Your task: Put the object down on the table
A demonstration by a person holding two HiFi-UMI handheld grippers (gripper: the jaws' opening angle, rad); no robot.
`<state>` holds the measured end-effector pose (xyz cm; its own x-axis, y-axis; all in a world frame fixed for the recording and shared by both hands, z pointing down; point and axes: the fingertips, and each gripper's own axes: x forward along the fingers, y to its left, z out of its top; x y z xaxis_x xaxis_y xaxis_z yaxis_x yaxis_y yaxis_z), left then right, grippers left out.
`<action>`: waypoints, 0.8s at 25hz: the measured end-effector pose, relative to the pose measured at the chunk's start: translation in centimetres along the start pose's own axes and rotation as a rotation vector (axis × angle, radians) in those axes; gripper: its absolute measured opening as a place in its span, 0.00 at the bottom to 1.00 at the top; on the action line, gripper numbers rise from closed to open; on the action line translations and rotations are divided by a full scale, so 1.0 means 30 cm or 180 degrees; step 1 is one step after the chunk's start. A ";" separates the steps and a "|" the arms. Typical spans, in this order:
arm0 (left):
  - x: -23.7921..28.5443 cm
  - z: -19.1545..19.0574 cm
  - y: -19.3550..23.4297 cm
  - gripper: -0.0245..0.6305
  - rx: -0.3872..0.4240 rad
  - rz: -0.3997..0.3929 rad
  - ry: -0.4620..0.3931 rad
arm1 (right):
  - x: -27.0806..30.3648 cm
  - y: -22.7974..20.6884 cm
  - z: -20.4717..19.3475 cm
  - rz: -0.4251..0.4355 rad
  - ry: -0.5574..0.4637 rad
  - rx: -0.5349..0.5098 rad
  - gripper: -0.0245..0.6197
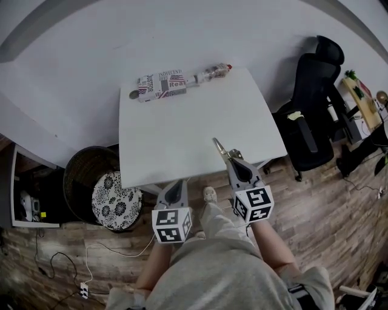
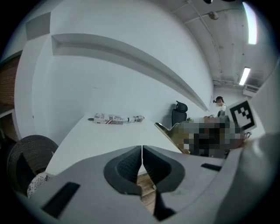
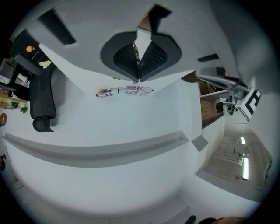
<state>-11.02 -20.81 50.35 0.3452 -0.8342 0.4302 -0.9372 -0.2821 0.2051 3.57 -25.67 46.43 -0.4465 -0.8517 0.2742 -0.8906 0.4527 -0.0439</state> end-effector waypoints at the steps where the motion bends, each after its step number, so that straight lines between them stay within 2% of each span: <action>1: 0.019 0.004 0.004 0.05 -0.0012 0.0010 0.0013 | 0.024 -0.014 -0.004 0.0007 0.0022 -0.0002 0.05; 20: 0.328 0.059 0.058 0.05 -0.0053 0.0066 0.0246 | 0.418 -0.252 -0.133 0.0012 0.0467 0.0040 0.05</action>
<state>-9.36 -30.36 53.37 0.3292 -0.8005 0.5008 -0.9434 -0.2567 0.2098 5.03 -38.73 54.02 -0.4332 -0.8019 0.4116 -0.8903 0.4517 -0.0571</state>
